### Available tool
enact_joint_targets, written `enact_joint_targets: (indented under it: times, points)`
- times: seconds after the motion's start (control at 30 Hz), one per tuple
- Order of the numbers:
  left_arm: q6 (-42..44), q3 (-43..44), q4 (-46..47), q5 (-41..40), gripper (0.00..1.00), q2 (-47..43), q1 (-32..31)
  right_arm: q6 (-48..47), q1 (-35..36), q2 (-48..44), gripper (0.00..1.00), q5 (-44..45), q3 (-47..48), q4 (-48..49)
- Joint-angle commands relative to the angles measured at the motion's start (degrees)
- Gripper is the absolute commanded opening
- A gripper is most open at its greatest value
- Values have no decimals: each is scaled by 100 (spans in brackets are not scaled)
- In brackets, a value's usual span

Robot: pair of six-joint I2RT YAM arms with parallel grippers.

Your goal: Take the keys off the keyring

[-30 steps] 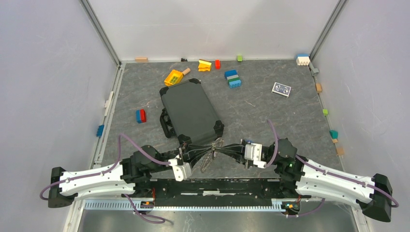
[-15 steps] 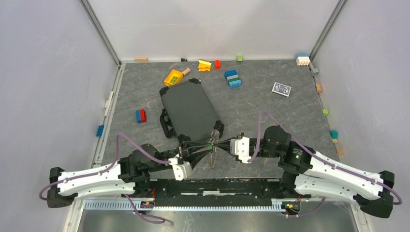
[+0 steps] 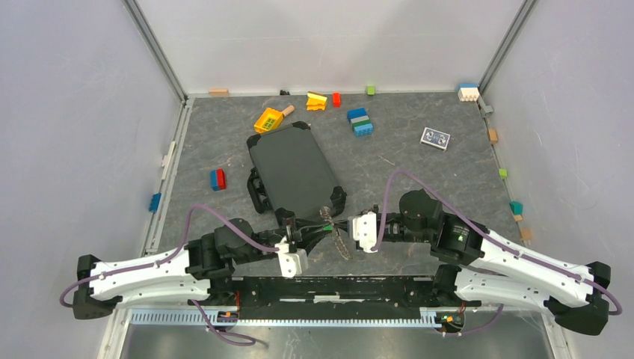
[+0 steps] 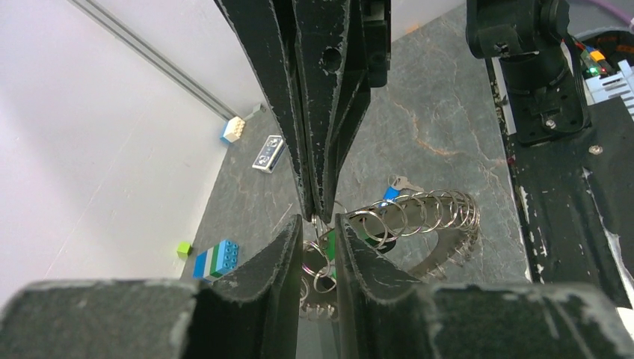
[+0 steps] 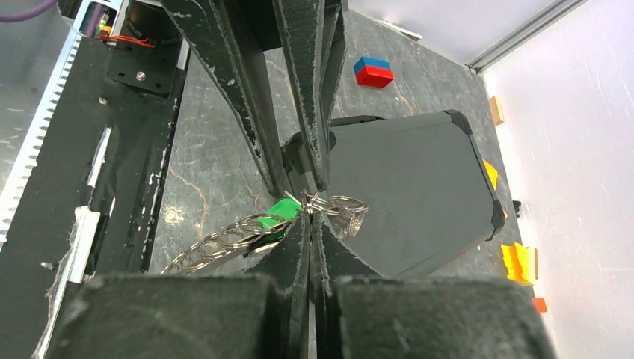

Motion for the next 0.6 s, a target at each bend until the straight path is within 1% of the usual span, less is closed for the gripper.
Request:
enact_joint_targets:
  times: [0.0,0.4,0.43,0.57]
  points:
    - [181,269,-49,-24,28,78,-12,-73,5,-58,0,-82,294,247]
    - [134,295,-7,-41,27,260,-11,-49,4,-181,0,-367,208,330]
    - [124,295,4,-31,26,284,-8,-64,3,-201,0,-399,191,329]
    - [106,313,4,-4,16,324,-12,-73,9,-233,0,-466,145,363]
